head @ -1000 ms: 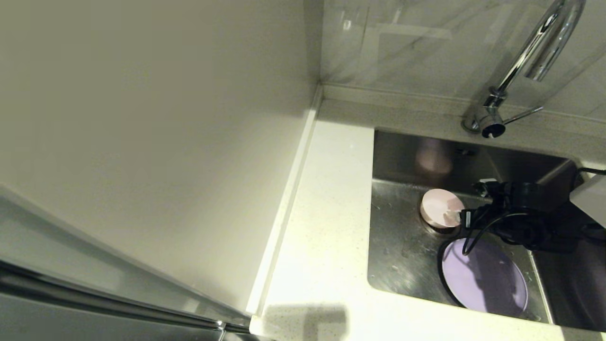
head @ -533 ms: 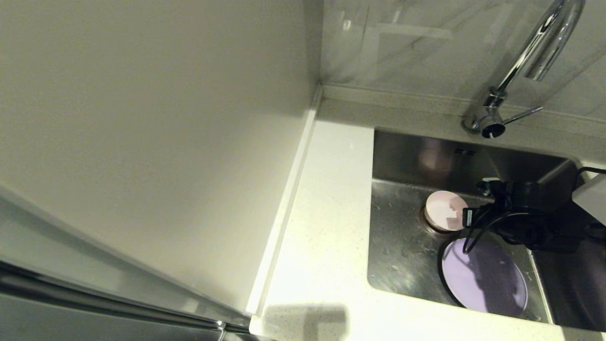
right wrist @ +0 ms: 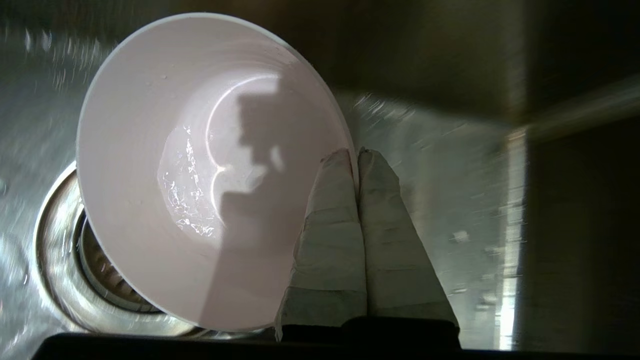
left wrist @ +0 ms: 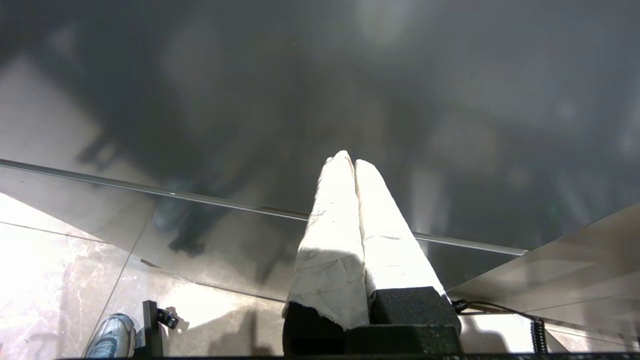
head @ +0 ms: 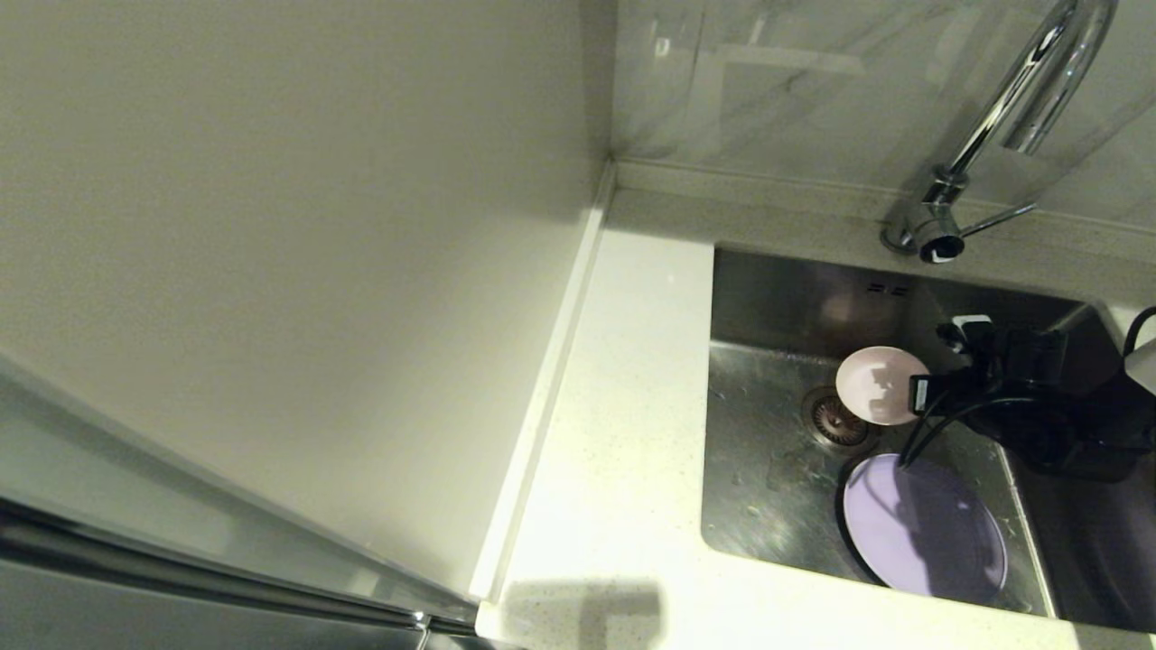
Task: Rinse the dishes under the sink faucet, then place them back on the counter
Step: Put a bowl back to the table from the sink
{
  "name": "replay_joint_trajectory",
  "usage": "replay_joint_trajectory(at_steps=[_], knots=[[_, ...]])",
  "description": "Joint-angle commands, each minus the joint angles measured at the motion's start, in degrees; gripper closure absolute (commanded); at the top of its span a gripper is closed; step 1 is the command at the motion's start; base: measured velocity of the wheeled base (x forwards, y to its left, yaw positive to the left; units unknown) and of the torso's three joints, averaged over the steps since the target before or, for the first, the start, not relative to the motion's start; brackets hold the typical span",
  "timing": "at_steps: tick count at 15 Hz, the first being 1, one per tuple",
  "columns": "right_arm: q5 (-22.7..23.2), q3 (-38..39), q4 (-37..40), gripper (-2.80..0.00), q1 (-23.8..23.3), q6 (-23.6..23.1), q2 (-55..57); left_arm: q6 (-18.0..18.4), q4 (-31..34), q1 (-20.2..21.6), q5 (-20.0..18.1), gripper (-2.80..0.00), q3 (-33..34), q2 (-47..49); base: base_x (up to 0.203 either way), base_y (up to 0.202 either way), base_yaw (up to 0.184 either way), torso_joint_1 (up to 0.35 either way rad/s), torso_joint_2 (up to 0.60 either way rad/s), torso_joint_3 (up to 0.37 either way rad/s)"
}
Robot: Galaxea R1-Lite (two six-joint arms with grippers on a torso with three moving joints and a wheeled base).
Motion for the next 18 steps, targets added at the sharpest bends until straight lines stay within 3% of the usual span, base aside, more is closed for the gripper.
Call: replay_joint_trajectory(at_steps=[1, 9, 15, 18], knots=[[-2.5, 2.1, -3.1, 0.0, -0.3, -0.2, -3.2, 0.0, 0.0, -0.1, 0.0, 0.0, 0.2, 0.0, 0.0, 0.0, 0.0, 0.0, 0.0, 0.0], [-5.8, 12.3, -4.7, 0.0, -4.0, -2.1, -16.1, 0.0, 0.0, 0.0, 0.0, 0.0, 0.2, 0.0, 0.0, 0.0, 0.0, 0.0, 0.0, 0.0], [-7.5, 21.2, -4.9, 0.0, -8.7, -6.5, -30.2, 0.0, 0.0, 0.0, 0.0, 0.0, 0.2, 0.0, 0.0, 0.0, 0.0, 0.0, 0.0, 0.0], [-7.5, 22.3, -14.2, 0.0, -9.4, -10.6, -32.3, 0.0, 0.0, 0.0, 0.0, 0.0, 0.2, 0.0, 0.0, 0.0, 0.0, 0.0, 0.0, 0.0]])
